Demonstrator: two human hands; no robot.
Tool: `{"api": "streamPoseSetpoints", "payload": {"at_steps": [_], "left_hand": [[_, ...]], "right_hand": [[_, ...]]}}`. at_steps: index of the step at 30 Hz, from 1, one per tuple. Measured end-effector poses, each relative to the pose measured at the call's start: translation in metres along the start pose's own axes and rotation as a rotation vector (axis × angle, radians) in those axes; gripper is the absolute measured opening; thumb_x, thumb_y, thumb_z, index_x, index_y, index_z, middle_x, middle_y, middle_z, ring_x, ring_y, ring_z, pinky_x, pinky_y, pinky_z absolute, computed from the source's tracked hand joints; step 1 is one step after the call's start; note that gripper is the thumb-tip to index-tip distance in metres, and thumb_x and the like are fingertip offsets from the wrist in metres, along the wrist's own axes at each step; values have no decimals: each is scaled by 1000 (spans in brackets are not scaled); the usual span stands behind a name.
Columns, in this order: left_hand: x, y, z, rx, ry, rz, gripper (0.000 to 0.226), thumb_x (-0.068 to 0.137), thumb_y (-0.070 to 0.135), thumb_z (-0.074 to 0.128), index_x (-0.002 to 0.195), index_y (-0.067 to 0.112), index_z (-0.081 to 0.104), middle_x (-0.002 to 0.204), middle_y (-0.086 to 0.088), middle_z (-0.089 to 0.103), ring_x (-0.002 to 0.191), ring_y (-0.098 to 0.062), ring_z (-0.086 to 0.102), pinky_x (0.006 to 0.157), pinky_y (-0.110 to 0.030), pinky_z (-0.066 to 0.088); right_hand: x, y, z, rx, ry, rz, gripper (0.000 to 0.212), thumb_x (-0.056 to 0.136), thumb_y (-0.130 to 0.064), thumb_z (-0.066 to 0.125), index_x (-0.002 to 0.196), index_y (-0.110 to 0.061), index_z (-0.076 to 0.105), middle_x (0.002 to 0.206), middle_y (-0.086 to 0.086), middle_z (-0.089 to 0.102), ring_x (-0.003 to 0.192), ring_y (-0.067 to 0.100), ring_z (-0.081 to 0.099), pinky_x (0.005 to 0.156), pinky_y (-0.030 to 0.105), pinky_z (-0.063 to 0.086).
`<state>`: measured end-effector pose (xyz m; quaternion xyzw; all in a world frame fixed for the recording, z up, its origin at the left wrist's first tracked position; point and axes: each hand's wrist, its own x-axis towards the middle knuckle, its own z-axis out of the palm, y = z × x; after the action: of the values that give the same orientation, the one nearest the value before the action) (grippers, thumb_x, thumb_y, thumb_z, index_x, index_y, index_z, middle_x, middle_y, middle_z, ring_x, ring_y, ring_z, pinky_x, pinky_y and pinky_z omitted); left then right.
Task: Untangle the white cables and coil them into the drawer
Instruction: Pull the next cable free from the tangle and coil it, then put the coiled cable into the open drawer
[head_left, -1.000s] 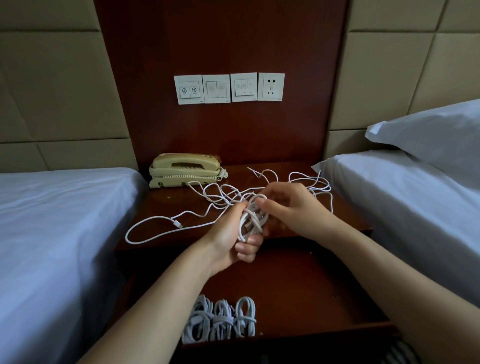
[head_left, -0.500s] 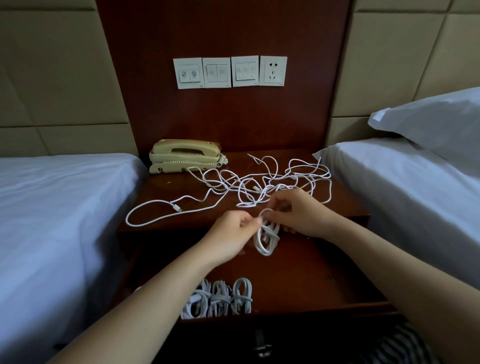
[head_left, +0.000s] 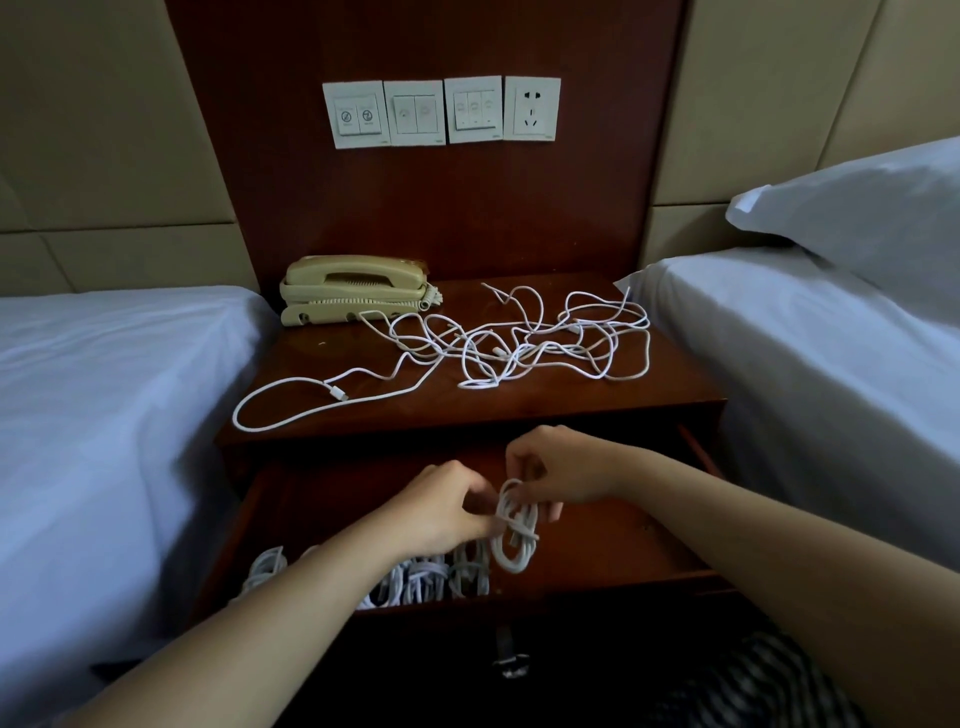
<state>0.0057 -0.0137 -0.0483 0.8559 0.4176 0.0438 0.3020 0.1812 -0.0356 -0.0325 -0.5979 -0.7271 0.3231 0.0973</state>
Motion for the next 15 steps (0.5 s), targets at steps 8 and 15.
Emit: {"api": "streamPoseSetpoints", "payload": {"at_steps": [8, 15], "left_hand": [[3, -4, 11, 118, -114, 4, 26, 82, 38, 69, 102, 22, 72, 99, 0, 68, 93, -14, 60, 76, -26, 47], [4, -9, 17, 175, -162, 0, 23, 80, 39, 70, 97, 24, 70, 100, 0, 67, 96, -16, 58, 83, -33, 51]], "right_hand": [[5, 4, 13, -44, -193, 56, 6, 88, -9, 63, 89, -8, 57, 91, 13, 70, 57, 4, 63, 60, 15, 49], [5, 1, 20, 143, -330, 139, 10, 88, 0, 60, 98, 1, 60, 81, 9, 65, 55, 1, 64, 57, 12, 51]]}}
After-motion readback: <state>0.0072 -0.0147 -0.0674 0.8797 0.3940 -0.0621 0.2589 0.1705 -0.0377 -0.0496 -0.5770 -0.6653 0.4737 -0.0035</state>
